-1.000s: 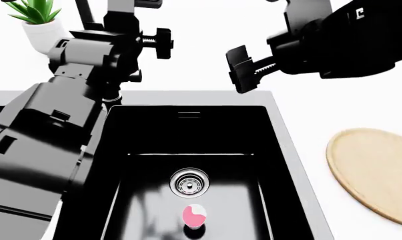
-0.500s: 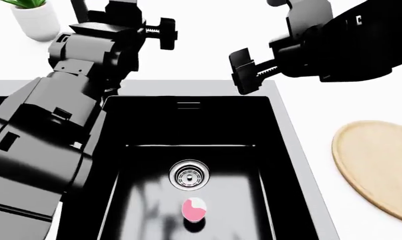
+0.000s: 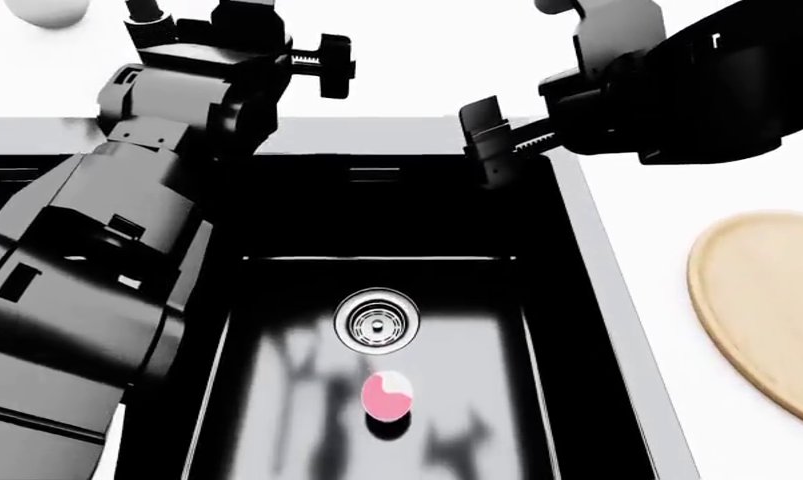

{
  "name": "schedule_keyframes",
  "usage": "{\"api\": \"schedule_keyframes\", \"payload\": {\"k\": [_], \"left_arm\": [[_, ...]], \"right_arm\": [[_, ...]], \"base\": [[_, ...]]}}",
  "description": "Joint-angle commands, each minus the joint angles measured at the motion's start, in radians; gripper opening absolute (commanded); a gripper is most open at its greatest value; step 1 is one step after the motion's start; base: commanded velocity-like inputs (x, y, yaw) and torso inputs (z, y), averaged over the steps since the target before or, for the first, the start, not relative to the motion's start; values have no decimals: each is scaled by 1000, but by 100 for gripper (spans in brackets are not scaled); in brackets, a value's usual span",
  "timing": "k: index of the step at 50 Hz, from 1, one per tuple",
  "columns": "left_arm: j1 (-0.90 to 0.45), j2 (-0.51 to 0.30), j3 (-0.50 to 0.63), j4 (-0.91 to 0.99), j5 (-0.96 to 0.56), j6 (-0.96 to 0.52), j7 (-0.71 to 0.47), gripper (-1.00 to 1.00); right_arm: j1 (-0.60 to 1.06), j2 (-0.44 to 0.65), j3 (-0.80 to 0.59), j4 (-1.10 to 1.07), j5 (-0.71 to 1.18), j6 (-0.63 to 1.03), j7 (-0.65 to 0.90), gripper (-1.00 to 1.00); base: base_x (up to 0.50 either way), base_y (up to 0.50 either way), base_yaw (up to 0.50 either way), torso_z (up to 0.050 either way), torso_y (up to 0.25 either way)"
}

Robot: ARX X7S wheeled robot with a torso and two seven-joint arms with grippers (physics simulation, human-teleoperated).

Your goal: Pick the yogurt from the counter and place it in the sink. Then turn on the sink faucet.

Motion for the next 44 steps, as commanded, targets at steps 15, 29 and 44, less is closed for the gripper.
{"api": "schedule_keyframes", "payload": {"k": [15,29,44], "left_arm": [[-9,0,147,7,-119,26,75,100],[-19,0,400,32,-343,65,156,100],[-33,0,496,11,-448,93,150,100]], "right_arm": [[6,-5,-3,12,-3,-7,-9,100],[0,-6,-3,20,-8,-13,-14,100],[-2,-12,-7,26,-16,-12,-17,100]], "base": [[0,0,0,0,0],[0,0,0,0,0],[0,0,0,0,0]]}}
